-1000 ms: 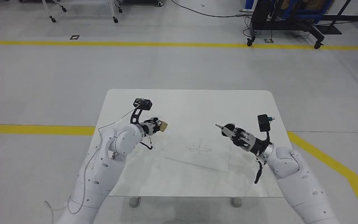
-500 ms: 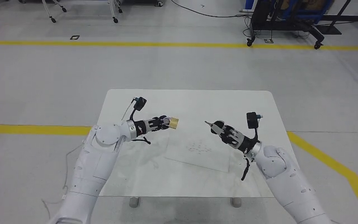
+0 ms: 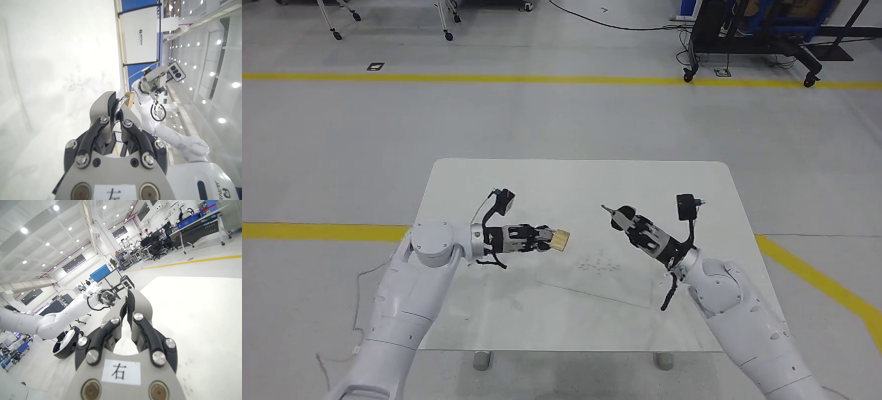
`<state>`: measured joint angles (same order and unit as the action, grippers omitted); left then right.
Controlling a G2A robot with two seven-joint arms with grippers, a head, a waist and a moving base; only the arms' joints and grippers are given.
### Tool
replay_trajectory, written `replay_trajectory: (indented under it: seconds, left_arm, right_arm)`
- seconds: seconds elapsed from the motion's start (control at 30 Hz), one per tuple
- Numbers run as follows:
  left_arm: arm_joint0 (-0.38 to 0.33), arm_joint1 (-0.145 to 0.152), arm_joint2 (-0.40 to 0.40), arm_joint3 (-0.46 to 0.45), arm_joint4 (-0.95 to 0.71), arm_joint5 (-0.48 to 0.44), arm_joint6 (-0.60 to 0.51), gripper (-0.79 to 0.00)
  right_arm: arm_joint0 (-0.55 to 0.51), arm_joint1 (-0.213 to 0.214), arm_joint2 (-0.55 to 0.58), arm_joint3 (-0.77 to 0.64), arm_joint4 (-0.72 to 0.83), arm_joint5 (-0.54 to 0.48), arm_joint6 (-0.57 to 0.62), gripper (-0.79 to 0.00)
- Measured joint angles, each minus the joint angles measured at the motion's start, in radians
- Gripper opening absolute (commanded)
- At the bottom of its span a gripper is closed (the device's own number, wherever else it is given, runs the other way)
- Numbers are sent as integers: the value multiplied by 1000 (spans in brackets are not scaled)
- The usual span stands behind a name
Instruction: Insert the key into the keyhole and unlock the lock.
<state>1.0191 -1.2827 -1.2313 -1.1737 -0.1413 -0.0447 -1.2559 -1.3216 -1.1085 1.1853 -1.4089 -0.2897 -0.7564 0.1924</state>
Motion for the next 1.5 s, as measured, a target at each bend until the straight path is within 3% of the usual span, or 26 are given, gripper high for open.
replay_trajectory:
  seconds: [0.37,0.7,1.03,1.13,1.37,1.43,1.5]
  left_arm:
    - [-48,-12,62,75,-160,11,-96,-785]
    - [-74,-14,76,126,-222,32,-43,-785]
    - [-75,-9,90,129,-216,77,23,-785]
    - [-73,-3,86,106,-160,46,76,-785]
    - [-70,-5,87,108,-166,52,67,-785]
    - [-47,-13,88,120,-213,100,46,-785]
    - [-44,-21,104,140,-327,215,53,-785]
  right_arm:
    - [107,-45,-121,46,19,41,-44,-785]
    - [135,-63,-184,72,12,16,28,-785]
    - [65,-50,-120,33,11,-50,-9,-785]
    - [58,-49,-110,27,20,-50,-24,-785]
    - [59,-49,-111,28,20,-50,-22,-785]
    - [59,-49,-111,28,20,-50,-22,-785]
    - [50,-51,-112,17,40,-42,-30,-785]
